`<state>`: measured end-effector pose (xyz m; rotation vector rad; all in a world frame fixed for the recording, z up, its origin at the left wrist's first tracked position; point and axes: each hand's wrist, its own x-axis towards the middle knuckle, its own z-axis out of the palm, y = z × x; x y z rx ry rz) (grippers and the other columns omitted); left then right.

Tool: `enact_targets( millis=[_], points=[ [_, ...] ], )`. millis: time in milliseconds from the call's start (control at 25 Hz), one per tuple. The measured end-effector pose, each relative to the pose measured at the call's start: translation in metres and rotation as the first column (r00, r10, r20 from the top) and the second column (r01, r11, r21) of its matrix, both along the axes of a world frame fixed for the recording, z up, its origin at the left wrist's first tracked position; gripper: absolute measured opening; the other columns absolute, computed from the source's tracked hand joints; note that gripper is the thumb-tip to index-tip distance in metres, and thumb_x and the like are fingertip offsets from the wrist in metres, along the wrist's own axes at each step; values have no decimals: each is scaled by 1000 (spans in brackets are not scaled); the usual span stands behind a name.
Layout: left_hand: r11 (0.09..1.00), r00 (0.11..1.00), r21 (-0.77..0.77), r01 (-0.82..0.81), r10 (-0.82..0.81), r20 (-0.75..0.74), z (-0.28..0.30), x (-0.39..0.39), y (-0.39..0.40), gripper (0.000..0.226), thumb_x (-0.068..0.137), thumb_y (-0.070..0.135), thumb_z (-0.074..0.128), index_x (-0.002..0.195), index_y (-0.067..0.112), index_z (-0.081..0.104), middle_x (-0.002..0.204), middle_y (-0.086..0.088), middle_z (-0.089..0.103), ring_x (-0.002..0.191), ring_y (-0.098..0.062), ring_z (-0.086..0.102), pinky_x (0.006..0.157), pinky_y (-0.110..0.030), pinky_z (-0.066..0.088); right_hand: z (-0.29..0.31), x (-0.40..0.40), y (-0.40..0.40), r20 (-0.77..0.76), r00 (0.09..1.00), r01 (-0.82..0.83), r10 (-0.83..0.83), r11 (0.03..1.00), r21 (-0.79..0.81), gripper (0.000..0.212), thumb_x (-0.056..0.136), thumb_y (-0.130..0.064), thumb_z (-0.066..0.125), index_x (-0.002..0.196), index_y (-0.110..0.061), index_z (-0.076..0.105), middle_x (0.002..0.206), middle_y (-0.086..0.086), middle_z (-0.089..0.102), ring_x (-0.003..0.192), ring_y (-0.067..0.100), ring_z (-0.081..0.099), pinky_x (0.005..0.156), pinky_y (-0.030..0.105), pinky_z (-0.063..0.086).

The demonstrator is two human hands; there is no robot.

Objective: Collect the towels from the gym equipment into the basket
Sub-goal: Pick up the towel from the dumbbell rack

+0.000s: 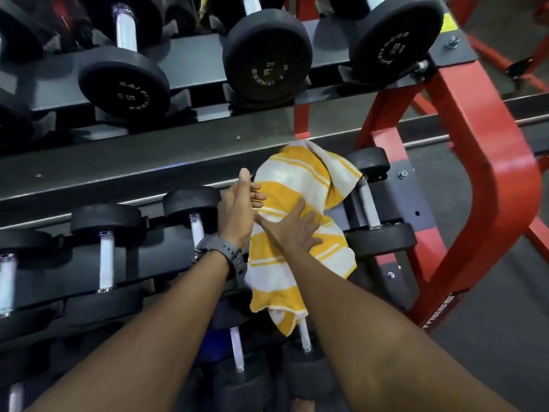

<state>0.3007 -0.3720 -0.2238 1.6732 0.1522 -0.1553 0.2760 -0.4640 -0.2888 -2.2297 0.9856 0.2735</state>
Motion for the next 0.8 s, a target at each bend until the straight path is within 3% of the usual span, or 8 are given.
enact_targets(
  millis=[80,120,200,280,480,680,800],
  points=[
    [1000,1000,19,4,-4,-2,-10,1,2,69,94,64,36,96,4,70,91,-17,74,78,-22,67,73,-35,53,-21,-1,8,-11,991,-130,130,990,-56,117,81,-69,67,161,-24,-5,156,18,31,135,43,44,96,57,42],
    [1000,1000,27,6,-6,2,-14,1,2,67,98,62,36,97,3,70,92,-17,75,79,-22,68,75,-38,53,-30,-2,8,25,981,-185,190,973,-136,103,90,-53,66,161,-22,-2,147,17,43,122,41,55,83,49,47],
    [1000,1000,30,5,-5,8,-14,0,7,65,101,58,36,97,3,70,92,-18,75,81,-27,70,79,-43,55,-34,-5,4,129,963,-193,236,940,-283,76,97,-23,60,160,-22,17,129,14,57,104,38,63,65,40,41],
    [1000,1000,17,-1,1,29,-4,3,13,66,100,59,37,96,2,70,91,-20,75,83,-32,71,78,-45,55,-21,-7,-3,222,955,-123,195,946,-301,66,95,-14,58,154,-24,31,127,13,58,105,39,63,68,41,41],
    [999,985,-42,-25,32,172,69,26,23,74,88,68,39,89,1,71,85,-22,74,71,-24,66,61,-29,51,72,5,-19,517,854,-17,59,996,-85,58,85,-34,68,139,-18,55,113,23,67,106,45,60,80,43,47],
    [997,911,-70,-17,44,411,187,36,46,68,81,75,40,73,14,70,76,-12,74,70,-23,67,74,-43,54,224,22,-7,743,656,-73,134,991,-114,61,72,-60,69,107,-10,68,101,22,73,100,44,64,81,45,52],
    [998,819,-50,-41,62,571,260,34,69,66,85,74,40,68,18,70,74,-9,74,72,-24,70,79,-51,57,304,23,6,832,516,-76,204,978,-192,60,72,-59,77,102,-8,69,97,21,75,96,44,67,78,47,53]
  ],
)
